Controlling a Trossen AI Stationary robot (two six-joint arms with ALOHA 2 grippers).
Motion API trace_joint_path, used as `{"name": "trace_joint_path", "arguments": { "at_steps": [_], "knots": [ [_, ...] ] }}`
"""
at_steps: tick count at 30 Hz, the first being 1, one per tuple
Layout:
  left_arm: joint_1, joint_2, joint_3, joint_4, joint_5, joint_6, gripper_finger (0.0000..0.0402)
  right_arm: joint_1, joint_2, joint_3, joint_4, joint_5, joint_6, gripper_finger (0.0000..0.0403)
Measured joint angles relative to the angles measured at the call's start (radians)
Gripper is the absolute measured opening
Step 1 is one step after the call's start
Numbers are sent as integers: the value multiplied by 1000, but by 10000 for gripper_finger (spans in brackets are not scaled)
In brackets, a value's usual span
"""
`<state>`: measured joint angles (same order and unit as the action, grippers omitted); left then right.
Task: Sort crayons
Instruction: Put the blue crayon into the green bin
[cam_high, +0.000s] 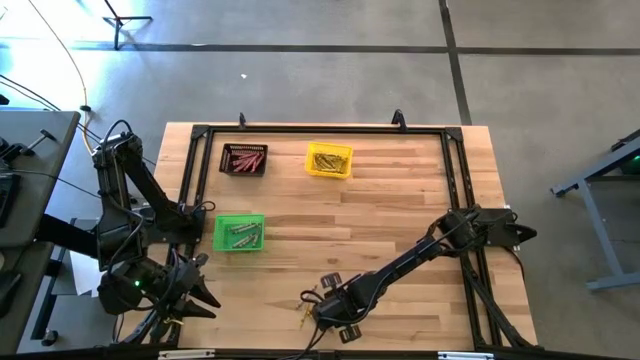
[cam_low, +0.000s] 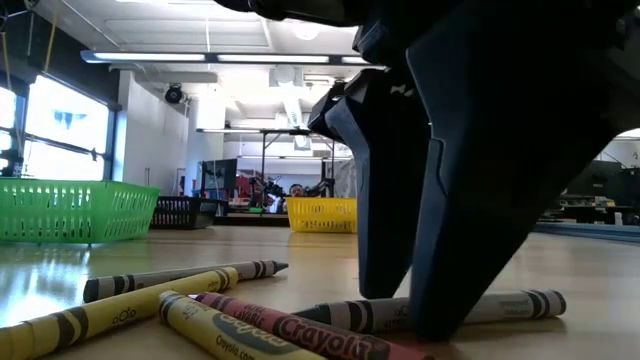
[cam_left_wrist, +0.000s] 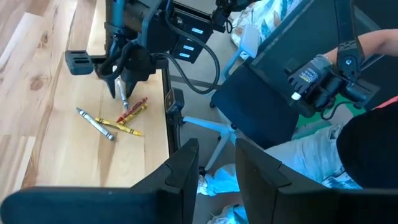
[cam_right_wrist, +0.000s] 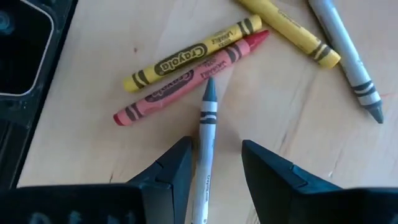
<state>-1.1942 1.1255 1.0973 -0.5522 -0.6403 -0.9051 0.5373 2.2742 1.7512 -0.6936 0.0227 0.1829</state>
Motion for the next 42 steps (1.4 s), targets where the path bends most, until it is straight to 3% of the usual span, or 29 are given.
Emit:
{"name": "trace_joint_path", "arguments": {
  "at_steps": [7, 15, 19, 24, 34, 38, 42],
  "knots": [
    [0, 0, 0, -2, 0, 0, 90, 0, 2, 4, -56, 4, 97, 114],
    [0, 0, 0, -4, 0, 26, 90, -1, 2, 5, -102, -74, 140, 14],
    [0, 0, 0, -4, 0, 27, 90, -2, 2, 7, -112, -97, 232, 15],
    [0, 0, 0, -4, -5, 58, 90, 0, 3, 47, -141, -111, 238, 7],
    [1, 0, -1, -3, -45, 50, 90, -28, -4, 330, -409, -81, 117, 3],
    [1, 0, -1, -4, -45, 15, 90, -55, -5, 479, -502, 4, 57, 3],
    [1, 0, -1, -4, -76, -123, 90, -95, -9, 562, -480, 79, -79, 8]
  ]
}}
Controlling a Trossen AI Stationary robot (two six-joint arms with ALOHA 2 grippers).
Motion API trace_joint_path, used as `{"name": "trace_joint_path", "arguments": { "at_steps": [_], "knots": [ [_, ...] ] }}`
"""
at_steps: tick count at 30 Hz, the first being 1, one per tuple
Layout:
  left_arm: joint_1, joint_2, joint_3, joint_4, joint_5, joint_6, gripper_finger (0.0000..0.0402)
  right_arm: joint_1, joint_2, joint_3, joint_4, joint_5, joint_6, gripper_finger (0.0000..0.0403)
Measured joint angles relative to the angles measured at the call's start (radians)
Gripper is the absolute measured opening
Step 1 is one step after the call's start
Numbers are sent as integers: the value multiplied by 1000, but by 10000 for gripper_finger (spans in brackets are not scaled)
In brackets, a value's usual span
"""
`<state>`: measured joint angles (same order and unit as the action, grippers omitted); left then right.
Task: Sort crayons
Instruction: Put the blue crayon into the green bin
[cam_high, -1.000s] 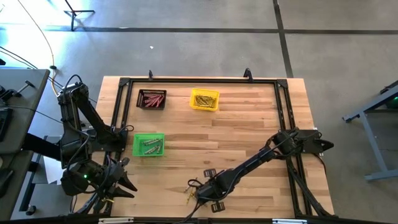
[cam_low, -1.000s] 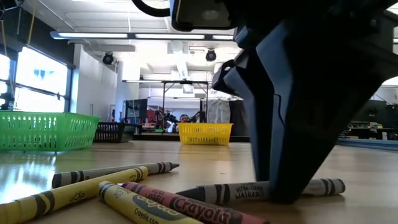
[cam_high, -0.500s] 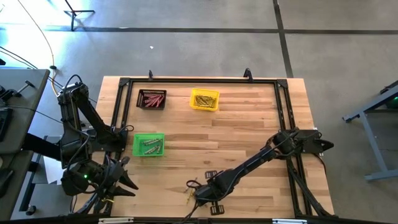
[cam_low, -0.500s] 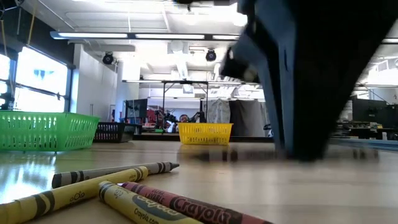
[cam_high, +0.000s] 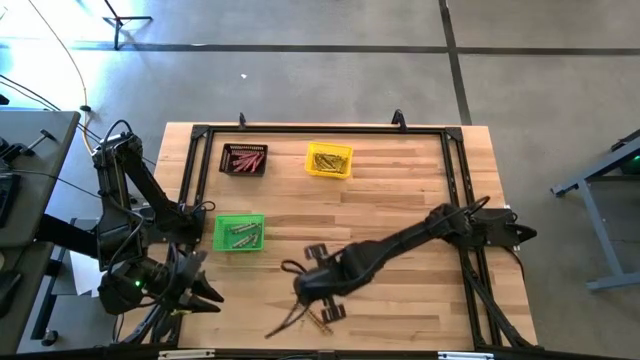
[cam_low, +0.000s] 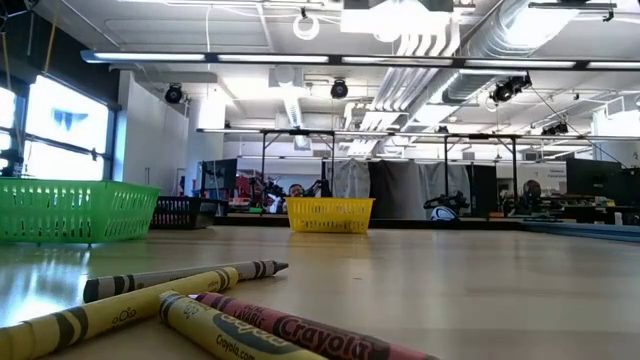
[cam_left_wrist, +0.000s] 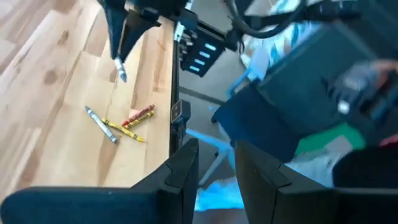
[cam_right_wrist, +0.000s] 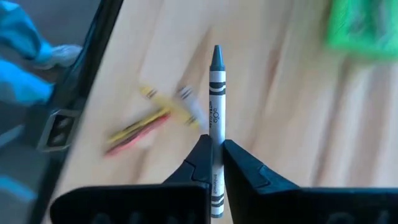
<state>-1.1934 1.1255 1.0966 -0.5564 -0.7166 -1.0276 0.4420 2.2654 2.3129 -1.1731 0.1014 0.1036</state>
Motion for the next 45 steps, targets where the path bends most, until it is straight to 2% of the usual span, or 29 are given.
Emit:
{"name": "trace_joint_path", "arguments": {
  "at_steps": [5, 8, 12, 20, 25, 31, 34, 38, 45],
  "knots": [
    [0, 0, 0, -9, -13, -37, 90, -75, 0, -5, 127, -1, -149, 10],
    [0, 0, 0, -26, -50, -36, 90, -136, 0, -48, 276, -4, -192, 9],
    [-1, 0, 0, -22, -91, -36, 90, -211, 2, -130, 578, -4, -208, 9],
    [-1, -2, 0, -22, -106, -25, 90, -303, 2, -393, 1246, -5, -90, 9],
    [-1, -19, 0, -22, -126, 10, 90, -311, 2, -562, 1512, 13, -80, 9],
    [-1, -48, 0, -21, -184, 51, 90, -319, 15, -706, 1725, 127, 8, 9],
    [2, -61, 0, -21, -212, 75, 90, -328, 65, -721, 1822, 137, 59, 9],
    [2, -75, 1, -20, -238, 80, 90, -332, 141, -670, 1849, 136, 124, 9],
    [2, -79, 1, -19, -242, 79, 90, -332, 210, -582, 1848, 135, 124, 11]
  ]
}}
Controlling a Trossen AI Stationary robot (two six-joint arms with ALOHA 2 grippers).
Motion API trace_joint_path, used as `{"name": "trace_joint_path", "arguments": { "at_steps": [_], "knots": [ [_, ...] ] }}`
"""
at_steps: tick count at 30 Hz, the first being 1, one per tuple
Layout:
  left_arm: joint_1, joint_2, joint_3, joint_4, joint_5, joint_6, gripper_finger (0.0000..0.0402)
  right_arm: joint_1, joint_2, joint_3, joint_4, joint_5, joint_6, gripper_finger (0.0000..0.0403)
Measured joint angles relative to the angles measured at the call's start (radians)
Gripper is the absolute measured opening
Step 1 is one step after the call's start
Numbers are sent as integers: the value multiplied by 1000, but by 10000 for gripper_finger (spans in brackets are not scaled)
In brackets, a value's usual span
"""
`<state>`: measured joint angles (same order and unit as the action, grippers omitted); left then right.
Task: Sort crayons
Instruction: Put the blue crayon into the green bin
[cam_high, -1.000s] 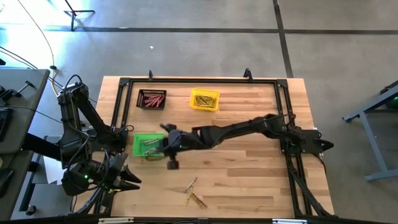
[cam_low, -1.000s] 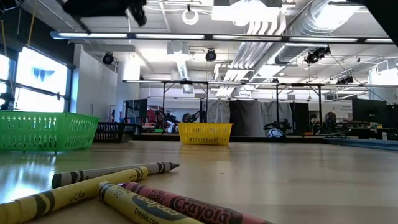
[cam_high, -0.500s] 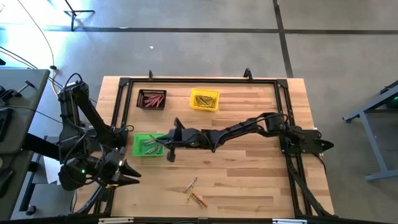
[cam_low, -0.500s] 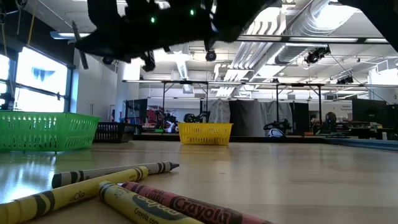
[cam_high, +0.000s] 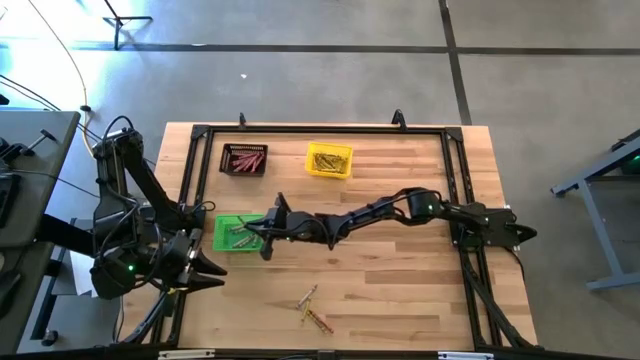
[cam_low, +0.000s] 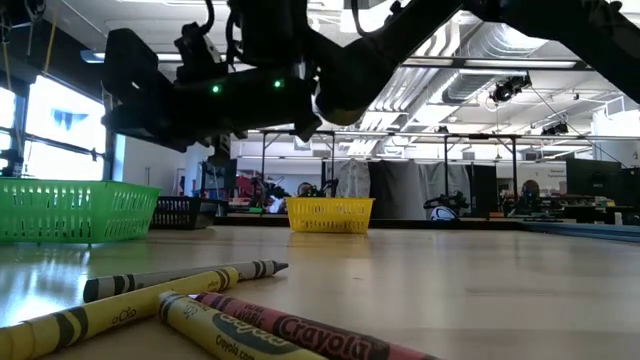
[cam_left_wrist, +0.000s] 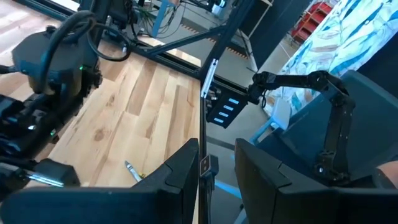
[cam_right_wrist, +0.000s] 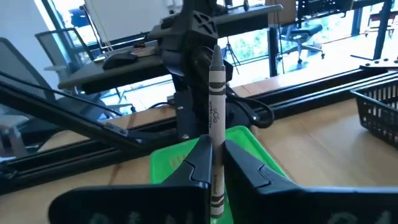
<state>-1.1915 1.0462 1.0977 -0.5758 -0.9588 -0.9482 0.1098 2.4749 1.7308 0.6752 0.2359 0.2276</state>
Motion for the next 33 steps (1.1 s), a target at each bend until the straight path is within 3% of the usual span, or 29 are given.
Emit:
{"name": "trace_joint_path", "arguments": {
  "at_steps": [4, 11, 14, 18, 20, 24, 29, 33],
  "knots": [
    [0, 0, 0, 1, 0, 0, 90, -6, 1, 5, -16, 1, 13, 26],
    [0, 0, 0, 1, 0, 0, 90, -27, 1, 5, -101, -9, 174, 66],
    [0, 0, 0, 1, 1, 0, 90, -29, 1, 5, -59, -19, 225, 84],
    [-1, 0, 0, 3, 8, -8, 90, -24, -18, 25, -30, -87, 306, 95],
    [-1, 0, 0, 2, 15, -18, 90, -20, -52, 42, -92, -178, 315, 95],
    [-1, 0, 0, 3, 51, -18, 90, 1, -147, 108, -519, -347, 257, 90],
    [-1, 0, 0, -2, 67, -3, 90, 59, -206, 280, -1186, -341, 112, 86],
    [-1, 0, 0, -3, 67, 45, 90, 117, -204, 355, -1482, -339, 76, 87]
  ]
}}
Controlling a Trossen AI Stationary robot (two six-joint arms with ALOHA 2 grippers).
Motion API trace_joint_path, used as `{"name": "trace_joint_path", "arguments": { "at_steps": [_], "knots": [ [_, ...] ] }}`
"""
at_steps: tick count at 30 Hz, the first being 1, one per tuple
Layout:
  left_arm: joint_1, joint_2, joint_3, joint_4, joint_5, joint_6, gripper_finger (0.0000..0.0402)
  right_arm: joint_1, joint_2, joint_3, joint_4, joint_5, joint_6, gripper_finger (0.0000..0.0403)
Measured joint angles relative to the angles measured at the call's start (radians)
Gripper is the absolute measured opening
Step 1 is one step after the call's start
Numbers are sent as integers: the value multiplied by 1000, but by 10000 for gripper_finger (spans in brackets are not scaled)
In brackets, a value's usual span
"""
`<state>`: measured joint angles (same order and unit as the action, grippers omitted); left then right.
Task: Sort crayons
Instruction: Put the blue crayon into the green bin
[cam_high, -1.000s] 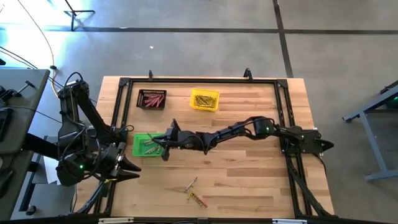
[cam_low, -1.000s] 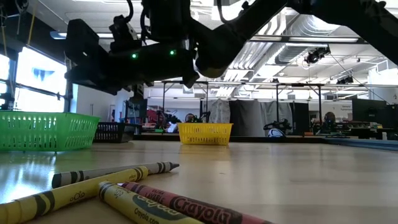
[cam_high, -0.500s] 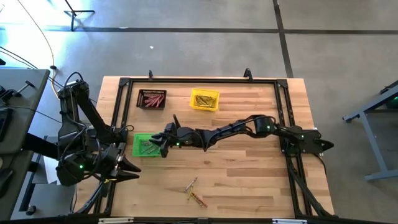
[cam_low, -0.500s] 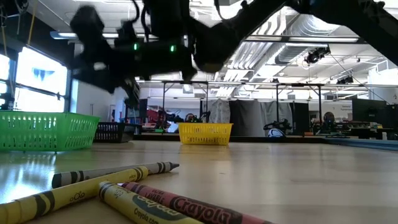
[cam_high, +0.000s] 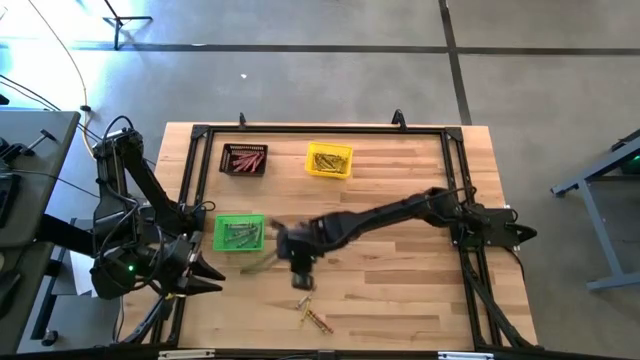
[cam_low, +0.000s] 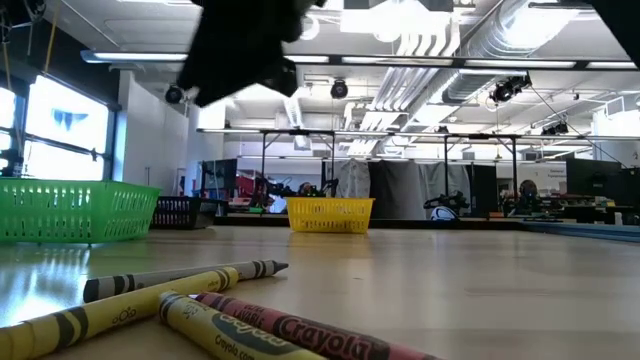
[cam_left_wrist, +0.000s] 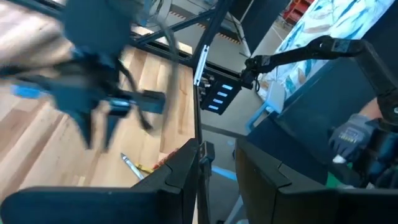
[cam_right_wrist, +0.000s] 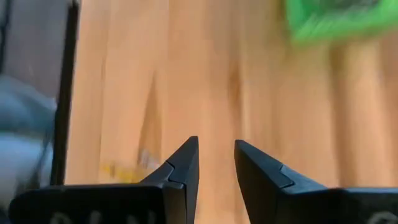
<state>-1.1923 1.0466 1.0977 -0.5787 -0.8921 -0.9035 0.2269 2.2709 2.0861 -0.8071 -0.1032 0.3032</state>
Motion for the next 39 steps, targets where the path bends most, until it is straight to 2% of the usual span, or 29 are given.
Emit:
{"name": "trace_joint_path", "arguments": {
  "at_steps": [5, 12, 15, 27, 39],
  "knots": [
    [0, 0, 0, 1, 0, 36, 90, 59, 5, -49, -48, -11, -83, 87],
    [0, 0, 0, 0, 0, 43, 90, 120, 6, -116, 1, -23, -531, 87],
    [0, 0, 0, 1, 0, 43, 90, 138, 6, -153, 72, -26, -631, 87],
    [0, 0, 0, 2, 0, 22, 90, 125, 8, -282, 235, 39, -596, 87],
    [0, 0, 0, 4, 0, 14, 90, 113, 9, -322, 221, 10, -570, 87]
  ]
}}
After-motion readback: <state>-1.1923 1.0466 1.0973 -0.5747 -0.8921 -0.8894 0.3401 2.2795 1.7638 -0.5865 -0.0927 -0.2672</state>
